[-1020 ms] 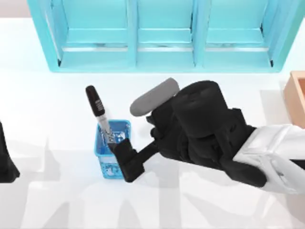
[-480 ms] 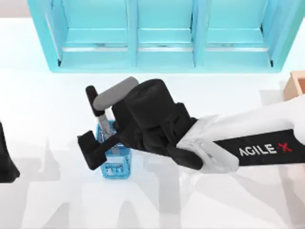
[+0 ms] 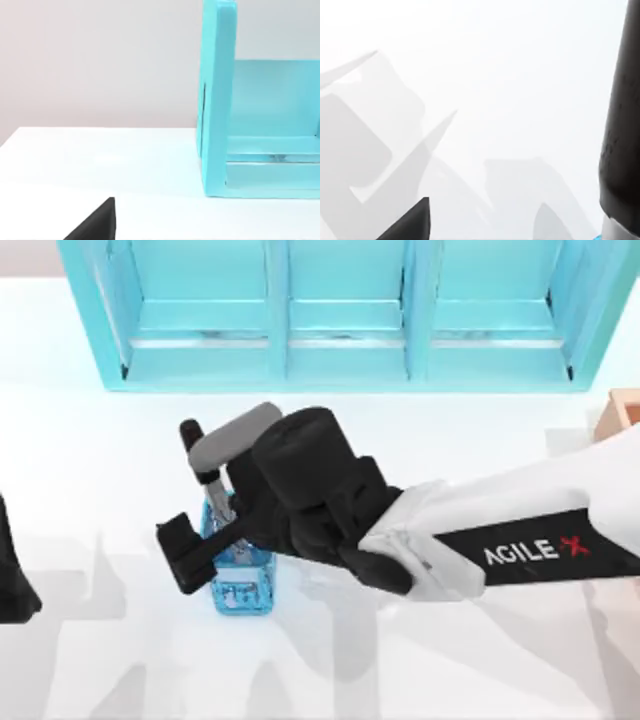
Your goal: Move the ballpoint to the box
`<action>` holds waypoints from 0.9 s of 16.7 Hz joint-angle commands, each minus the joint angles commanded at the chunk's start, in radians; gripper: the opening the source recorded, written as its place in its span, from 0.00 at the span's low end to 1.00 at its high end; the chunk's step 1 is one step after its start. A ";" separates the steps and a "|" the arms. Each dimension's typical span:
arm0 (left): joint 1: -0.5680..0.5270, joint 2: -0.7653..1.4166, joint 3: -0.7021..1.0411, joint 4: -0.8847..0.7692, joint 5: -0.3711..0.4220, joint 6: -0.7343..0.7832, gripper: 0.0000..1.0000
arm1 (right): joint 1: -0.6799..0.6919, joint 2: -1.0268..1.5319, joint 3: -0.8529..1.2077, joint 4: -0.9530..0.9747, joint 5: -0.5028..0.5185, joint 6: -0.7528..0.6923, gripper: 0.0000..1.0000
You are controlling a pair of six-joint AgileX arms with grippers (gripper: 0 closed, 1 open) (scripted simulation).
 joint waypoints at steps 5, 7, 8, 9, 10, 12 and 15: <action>0.000 0.000 0.000 0.000 0.000 0.000 1.00 | 0.000 0.000 0.000 0.000 0.000 0.000 0.47; 0.000 0.000 0.000 0.000 0.000 0.000 1.00 | 0.000 0.000 0.000 0.000 0.000 0.000 0.32; 0.000 0.000 0.000 0.000 0.000 0.000 1.00 | 0.000 0.000 0.000 0.000 0.000 0.000 0.25; 0.000 0.000 0.000 0.000 0.000 0.000 1.00 | 0.000 0.000 0.000 0.000 0.000 0.000 0.17; 0.000 0.000 0.000 0.000 0.000 0.000 1.00 | 0.000 0.000 0.000 0.000 0.000 0.000 0.10; 0.000 0.000 0.000 0.000 0.000 0.000 1.00 | 0.000 0.000 0.000 0.000 0.000 0.000 0.00; 0.000 0.000 0.000 0.000 0.000 0.000 1.00 | 0.000 0.000 0.000 0.000 0.000 0.000 0.00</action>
